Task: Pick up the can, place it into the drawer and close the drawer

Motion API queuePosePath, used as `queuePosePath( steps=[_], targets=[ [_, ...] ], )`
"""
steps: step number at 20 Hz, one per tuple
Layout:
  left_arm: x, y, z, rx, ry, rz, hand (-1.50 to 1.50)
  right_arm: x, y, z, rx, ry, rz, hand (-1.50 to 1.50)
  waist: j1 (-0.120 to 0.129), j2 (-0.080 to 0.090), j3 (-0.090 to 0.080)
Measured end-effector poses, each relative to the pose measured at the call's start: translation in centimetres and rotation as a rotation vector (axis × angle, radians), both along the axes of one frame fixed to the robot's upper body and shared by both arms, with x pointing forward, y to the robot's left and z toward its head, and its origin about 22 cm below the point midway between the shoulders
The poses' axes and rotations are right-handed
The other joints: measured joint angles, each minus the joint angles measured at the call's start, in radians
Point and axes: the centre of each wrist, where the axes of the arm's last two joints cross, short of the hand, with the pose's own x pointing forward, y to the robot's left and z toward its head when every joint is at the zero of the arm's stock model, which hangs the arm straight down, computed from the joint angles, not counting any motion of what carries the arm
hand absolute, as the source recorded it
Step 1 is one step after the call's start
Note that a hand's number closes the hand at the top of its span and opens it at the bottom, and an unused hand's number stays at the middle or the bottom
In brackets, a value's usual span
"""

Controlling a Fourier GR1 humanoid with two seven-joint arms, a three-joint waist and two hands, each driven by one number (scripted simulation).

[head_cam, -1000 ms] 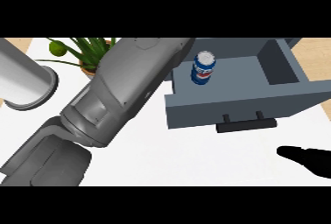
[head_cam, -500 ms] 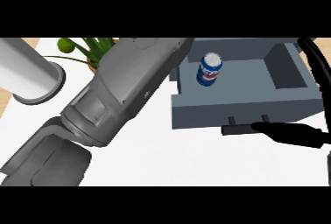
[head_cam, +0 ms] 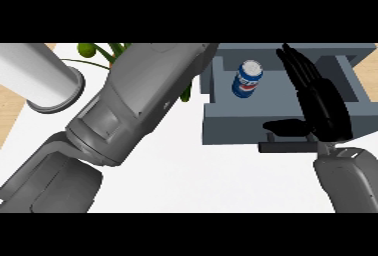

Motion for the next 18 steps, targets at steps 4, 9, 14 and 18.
queuePosePath(
  steps=[4,9,14,18],
  targets=[
    [0.4,1.1,-0.4,-0.01,0.007,0.0,-1.5,2.5,0.8,-2.3,-0.066,-0.002,-0.018,-1.5,0.015,-0.004,0.0],
    [0.8,2.4,-0.1,-0.01,0.003,0.018,-1.5,5.2,1.6,-4.8,-0.113,-0.016,-0.046,-1.5,0.031,-0.008,-0.001],
    [1.3,4.3,1.1,-0.013,0.002,0.032,-1.5,7.8,2.4,-5.8,-0.142,-0.058,-0.107,-1.5,0.044,-0.011,-0.002],
    [1.7,5.9,0.6,-0.01,0.013,0.035,-1.5,9.8,2.9,-5.7,-0.148,-0.106,-0.16,-1.5,0.059,-0.008,-0.001]
  ],
)
